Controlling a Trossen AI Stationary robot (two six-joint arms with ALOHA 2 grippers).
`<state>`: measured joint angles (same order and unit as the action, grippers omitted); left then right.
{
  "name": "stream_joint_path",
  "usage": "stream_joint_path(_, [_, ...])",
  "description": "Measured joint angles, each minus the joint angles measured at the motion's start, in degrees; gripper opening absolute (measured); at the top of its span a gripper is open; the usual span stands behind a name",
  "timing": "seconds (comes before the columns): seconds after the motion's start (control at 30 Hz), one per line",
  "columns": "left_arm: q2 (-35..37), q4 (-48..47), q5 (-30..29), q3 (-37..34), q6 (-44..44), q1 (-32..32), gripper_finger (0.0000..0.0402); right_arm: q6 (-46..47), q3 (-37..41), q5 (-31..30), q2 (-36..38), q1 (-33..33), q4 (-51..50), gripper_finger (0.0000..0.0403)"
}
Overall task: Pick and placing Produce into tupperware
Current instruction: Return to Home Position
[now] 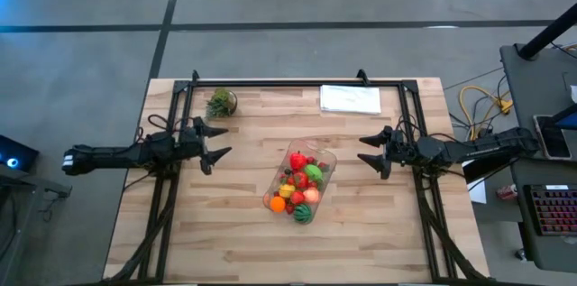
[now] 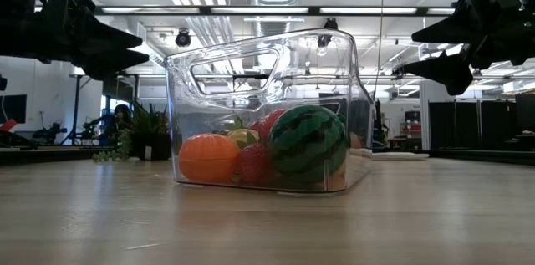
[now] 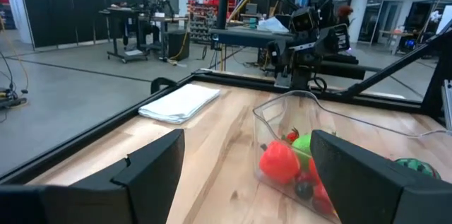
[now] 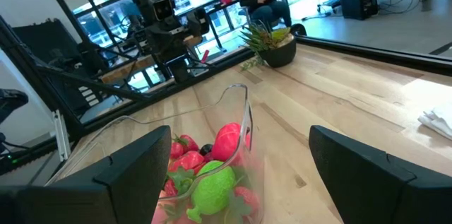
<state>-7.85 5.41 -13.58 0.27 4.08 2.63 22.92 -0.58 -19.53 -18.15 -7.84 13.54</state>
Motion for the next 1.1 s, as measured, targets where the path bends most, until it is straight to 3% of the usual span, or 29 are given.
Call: stream_joint_path(1.1, [-1.41,0.07,0.04,0.00,0.00,0.00,0.0293,0.00,0.00,-0.01,0.00,-0.02,0.00,0.0328])
